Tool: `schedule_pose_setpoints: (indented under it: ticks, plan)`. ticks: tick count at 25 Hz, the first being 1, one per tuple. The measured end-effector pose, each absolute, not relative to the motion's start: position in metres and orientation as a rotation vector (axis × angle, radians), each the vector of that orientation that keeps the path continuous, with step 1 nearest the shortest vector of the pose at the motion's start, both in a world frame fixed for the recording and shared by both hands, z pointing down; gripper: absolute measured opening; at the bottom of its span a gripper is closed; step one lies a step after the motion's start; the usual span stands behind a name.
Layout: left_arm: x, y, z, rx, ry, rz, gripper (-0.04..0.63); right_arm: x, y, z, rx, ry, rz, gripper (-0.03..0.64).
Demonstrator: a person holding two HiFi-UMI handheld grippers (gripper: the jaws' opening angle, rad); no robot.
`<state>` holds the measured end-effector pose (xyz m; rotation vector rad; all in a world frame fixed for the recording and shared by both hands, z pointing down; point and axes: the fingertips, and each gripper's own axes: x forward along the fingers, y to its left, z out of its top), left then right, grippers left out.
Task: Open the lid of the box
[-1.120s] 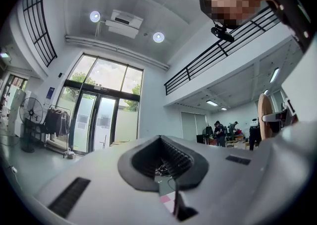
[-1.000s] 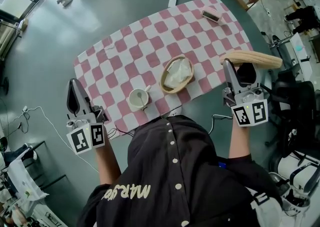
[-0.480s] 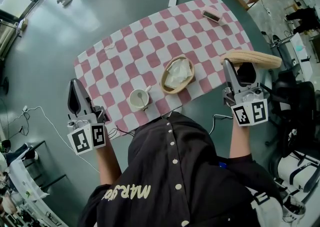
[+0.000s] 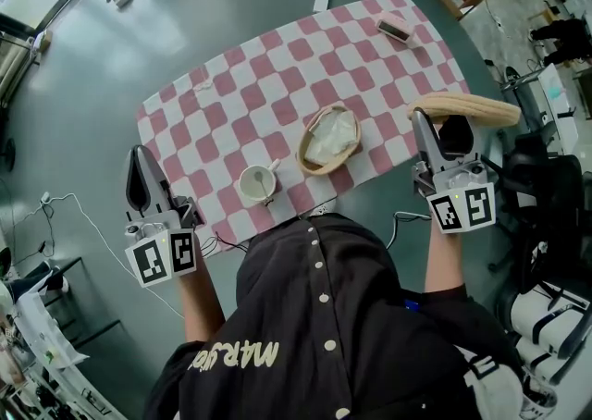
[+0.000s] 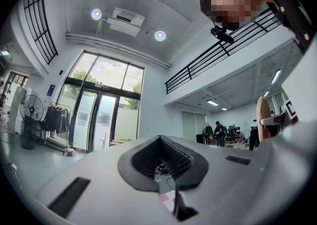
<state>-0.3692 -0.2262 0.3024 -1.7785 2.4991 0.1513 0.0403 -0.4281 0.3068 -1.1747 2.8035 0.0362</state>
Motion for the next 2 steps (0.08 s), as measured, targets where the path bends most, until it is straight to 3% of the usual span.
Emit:
schedule_pose_setpoints:
  ticks: [2]
  plan:
    - [-0.3691,-0.2269,0.3022,-1.780,2.501,0.153,0.008,0.0397,-0.4290,0.3064,-1.173,2.805,0.035,0.296]
